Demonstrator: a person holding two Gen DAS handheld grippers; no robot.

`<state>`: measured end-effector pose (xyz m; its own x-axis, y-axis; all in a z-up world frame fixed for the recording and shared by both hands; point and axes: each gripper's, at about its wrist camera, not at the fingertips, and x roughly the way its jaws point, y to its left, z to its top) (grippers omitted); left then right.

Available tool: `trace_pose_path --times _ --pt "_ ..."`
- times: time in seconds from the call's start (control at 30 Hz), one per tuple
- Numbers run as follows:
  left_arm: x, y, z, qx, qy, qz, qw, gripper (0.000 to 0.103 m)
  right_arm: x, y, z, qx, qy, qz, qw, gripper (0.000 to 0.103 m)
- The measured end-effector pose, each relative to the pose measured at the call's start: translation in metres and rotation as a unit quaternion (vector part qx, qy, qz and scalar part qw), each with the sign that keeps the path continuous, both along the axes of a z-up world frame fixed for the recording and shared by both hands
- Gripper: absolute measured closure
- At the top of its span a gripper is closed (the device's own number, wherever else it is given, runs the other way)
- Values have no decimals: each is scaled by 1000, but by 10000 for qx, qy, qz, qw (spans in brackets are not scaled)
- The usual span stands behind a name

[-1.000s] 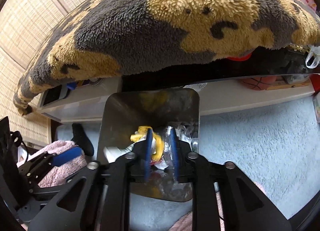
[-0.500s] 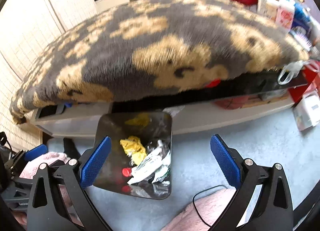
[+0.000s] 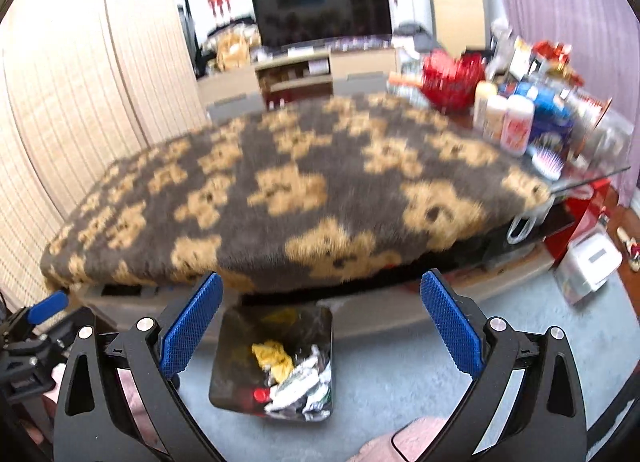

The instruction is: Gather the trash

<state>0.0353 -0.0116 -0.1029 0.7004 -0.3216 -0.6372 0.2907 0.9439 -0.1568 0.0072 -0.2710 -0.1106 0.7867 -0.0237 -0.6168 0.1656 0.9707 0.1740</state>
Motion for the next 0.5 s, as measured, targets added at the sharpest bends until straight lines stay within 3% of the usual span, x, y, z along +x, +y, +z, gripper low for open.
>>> trace_pose_path --times 0.2,0.5 --pt "-21 4 47 -41 -623 109 9980 8 -29 1 43 -354 -733 -131 9966 3" --pt "-49 4 92 -148 -1118 68 9936 8 -66 1 87 -579 -1563 -294 9856 3"
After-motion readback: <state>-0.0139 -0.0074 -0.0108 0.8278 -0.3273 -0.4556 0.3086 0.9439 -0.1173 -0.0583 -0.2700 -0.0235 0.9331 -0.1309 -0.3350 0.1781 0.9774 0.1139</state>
